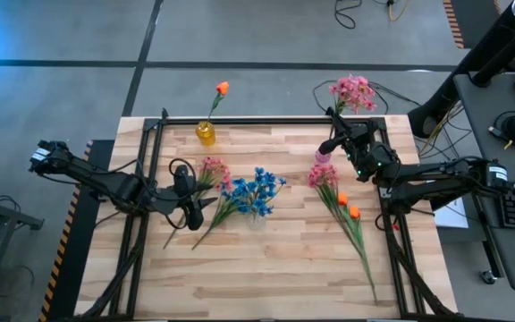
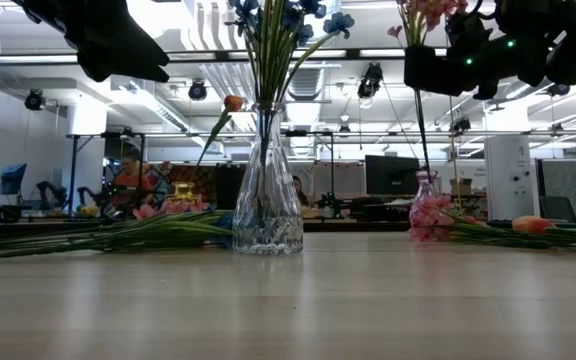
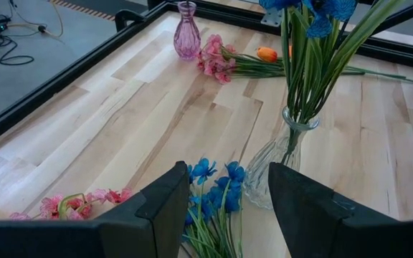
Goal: Sort flowers into vase by color
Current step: Put the middle pink flowers into the pink vase, then put the right orange tulip into the yellow vase
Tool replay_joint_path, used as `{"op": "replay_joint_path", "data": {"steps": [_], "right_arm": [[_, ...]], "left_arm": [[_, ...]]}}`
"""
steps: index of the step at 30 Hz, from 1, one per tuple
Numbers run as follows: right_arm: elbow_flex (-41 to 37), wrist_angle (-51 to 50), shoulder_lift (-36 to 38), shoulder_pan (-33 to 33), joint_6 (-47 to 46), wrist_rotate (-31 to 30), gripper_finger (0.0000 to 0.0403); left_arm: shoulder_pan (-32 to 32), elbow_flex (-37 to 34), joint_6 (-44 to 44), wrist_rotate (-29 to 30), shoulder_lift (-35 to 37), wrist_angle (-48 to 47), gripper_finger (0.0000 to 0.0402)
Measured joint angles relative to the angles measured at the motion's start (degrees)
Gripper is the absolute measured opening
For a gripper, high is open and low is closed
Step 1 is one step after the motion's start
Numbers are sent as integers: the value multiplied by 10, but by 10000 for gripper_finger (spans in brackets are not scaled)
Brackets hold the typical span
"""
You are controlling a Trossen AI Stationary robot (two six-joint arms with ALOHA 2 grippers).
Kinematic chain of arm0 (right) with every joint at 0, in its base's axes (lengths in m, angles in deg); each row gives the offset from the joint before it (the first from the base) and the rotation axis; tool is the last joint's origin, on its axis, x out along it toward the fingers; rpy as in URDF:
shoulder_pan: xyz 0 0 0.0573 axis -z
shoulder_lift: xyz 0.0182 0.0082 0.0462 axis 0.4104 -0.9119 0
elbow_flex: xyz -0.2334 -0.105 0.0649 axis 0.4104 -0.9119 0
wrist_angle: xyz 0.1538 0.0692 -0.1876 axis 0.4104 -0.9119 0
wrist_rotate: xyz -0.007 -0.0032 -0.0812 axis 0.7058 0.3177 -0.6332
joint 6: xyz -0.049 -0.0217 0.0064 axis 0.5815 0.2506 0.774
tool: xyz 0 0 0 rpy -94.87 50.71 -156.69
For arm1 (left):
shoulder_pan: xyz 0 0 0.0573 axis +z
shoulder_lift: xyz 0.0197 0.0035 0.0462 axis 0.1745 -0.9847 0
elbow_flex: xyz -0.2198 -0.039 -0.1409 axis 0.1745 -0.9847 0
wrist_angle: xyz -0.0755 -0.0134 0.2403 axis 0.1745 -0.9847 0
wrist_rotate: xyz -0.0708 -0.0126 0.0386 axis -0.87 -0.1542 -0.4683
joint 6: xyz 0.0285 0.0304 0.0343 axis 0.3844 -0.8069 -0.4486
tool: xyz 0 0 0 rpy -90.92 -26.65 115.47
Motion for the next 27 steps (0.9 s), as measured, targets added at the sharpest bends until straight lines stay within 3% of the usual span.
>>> {"op": "replay_joint_path", "data": {"steps": [11, 27], "right_arm": [[0, -3, 0, 0, -6, -1, 100], [0, -4, 0, 0, -12, -1, 152]], "left_arm": [[0, 0, 0, 0, 0, 0, 175], [0, 0, 0, 0, 0, 0, 175]]}}
